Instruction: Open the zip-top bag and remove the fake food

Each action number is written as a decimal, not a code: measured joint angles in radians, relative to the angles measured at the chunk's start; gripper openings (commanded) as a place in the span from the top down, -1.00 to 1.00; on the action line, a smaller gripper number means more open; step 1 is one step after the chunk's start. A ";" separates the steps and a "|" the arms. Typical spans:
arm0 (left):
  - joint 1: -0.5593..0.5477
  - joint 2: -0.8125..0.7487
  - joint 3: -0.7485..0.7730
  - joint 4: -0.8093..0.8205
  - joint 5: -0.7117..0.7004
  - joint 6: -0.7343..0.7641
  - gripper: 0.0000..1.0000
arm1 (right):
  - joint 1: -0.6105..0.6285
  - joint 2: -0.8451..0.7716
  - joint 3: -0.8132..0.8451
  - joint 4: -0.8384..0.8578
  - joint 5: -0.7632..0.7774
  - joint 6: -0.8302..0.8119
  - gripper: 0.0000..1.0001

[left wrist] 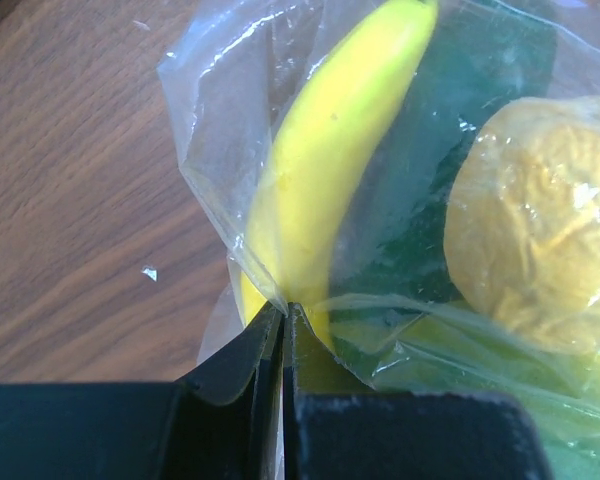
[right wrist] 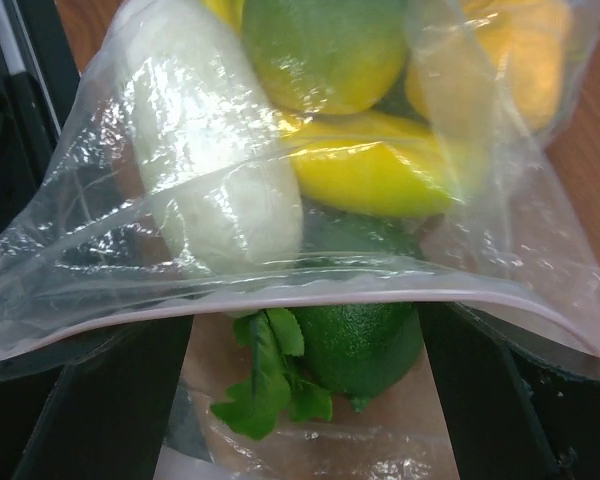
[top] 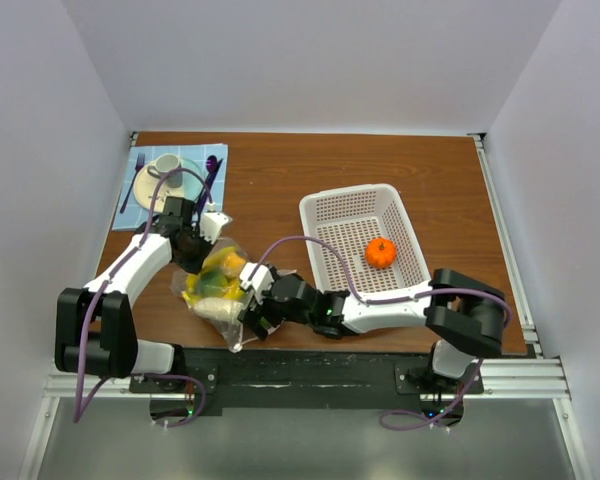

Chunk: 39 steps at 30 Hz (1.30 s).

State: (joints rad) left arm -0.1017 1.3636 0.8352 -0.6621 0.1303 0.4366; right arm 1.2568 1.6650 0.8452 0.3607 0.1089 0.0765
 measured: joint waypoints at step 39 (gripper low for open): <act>-0.018 -0.008 0.005 -0.016 -0.109 0.000 0.95 | 0.008 -0.509 -0.262 -0.126 0.020 0.033 0.86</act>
State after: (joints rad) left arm -0.1192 1.3560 0.8402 -0.6785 0.0212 0.4366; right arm 1.2652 1.1564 0.5827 0.2352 0.1287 0.1097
